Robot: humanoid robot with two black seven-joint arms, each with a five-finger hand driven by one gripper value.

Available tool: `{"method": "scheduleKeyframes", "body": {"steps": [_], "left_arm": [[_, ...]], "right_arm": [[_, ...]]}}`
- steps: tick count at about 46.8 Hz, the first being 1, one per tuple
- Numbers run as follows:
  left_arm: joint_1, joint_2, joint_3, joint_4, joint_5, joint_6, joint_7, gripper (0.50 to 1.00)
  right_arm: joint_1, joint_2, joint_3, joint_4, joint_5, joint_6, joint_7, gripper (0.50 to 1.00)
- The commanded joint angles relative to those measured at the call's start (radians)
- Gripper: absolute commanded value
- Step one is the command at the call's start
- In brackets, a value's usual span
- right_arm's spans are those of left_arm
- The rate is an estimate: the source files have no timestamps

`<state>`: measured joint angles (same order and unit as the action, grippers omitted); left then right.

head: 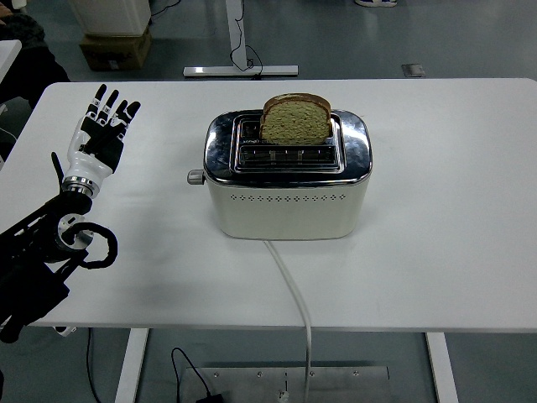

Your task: Press down toaster

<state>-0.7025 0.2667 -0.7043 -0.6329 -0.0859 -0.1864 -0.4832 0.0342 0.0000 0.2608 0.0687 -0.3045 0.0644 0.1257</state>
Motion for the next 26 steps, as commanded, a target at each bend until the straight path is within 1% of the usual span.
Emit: {"method": "scheduleKeyframes", "body": {"steps": [1,6,26], "left_arm": [[-0.005,-0.011,0.000,0.019,0.002,-0.004,0.000,1.000],[-0.005,-0.012,0.000,0.025,0.002,-0.022,0.000,1.000],[-0.012,-0.009,0.000,0.025,0.005,-0.024,0.000,1.000]], "right_arm": [[0.001,0.000,0.000,0.000,0.001,0.000,0.000,0.998],[0.003,0.000,0.000,0.000,0.001,0.000,0.000,0.998],[0.004,0.000,0.000,0.000,-0.004,-0.002,0.002,0.998]]}}
